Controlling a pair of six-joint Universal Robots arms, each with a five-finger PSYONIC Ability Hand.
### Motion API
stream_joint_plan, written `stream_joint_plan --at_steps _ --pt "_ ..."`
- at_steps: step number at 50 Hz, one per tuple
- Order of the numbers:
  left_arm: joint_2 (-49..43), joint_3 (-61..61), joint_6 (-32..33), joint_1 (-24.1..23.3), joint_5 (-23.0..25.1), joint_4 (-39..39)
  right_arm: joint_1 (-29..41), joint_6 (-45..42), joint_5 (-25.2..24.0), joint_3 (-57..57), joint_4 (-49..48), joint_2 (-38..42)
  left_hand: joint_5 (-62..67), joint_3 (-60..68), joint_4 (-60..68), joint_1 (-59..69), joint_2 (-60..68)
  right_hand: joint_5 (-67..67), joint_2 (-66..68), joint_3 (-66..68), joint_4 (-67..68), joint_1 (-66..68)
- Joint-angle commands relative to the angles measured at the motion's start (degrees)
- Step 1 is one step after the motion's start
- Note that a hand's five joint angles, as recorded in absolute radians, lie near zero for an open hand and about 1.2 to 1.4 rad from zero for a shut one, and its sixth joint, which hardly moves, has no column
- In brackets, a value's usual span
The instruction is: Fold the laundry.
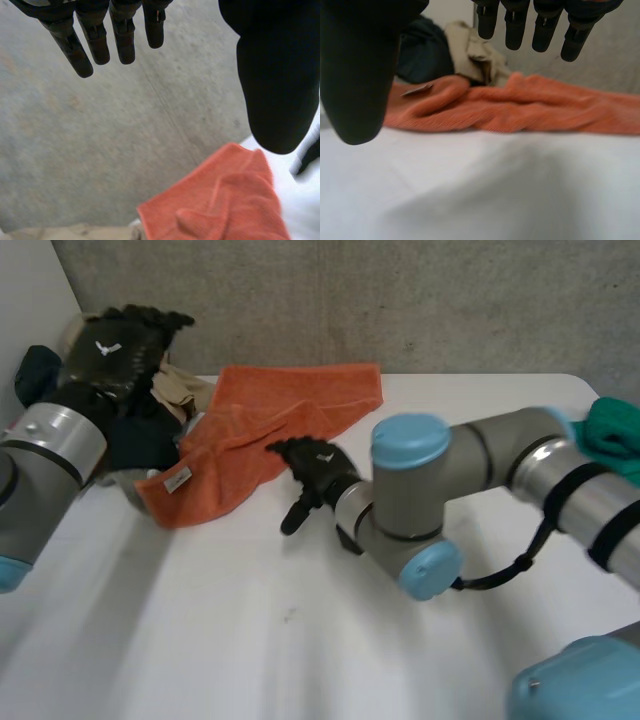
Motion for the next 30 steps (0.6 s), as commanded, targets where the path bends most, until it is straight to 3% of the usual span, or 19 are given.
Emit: stream_joint_plan --at_steps 1,12,20,30 --pt "-10.97 6.53 4.6 -0.87 0.77 -7.98 -4.77 -6.19 -0.25 10.47 -1.67 -11.68 -2.69 -2.04 -1.26 -1.55 -7.94 -2.74 -1.81 -2.0 -2.44 -2.46" --pt "-28.9 20.94 21.03 -1.48 -2.48 -18.36 -11.1 -14.19 -3.42 27.78 -7.64 -24.07 1.21 1.85 2.64 2.35 -4.05 -2.74 -1.81 -2.0 -2.44 -2.46" --pt "-38.13 29.82 24.64 -2.71 -4.25 -21.26 -14.27 -17.7 -5.18 37.45 -12.47 -28.3 9.45 10.1 10.89 10.6 4.2 -2.74 -1.81 -2.0 -2.44 -2.46" --pt "-44.2 36.95 28.25 -4.47 -4.42 -23.81 -16.03 -20.7 -5.26 39.49 -13.45 -28.65 21.91 22.55 23.34 23.05 16.65 -2.74 -1.81 -2.0 -2.44 -2.46"
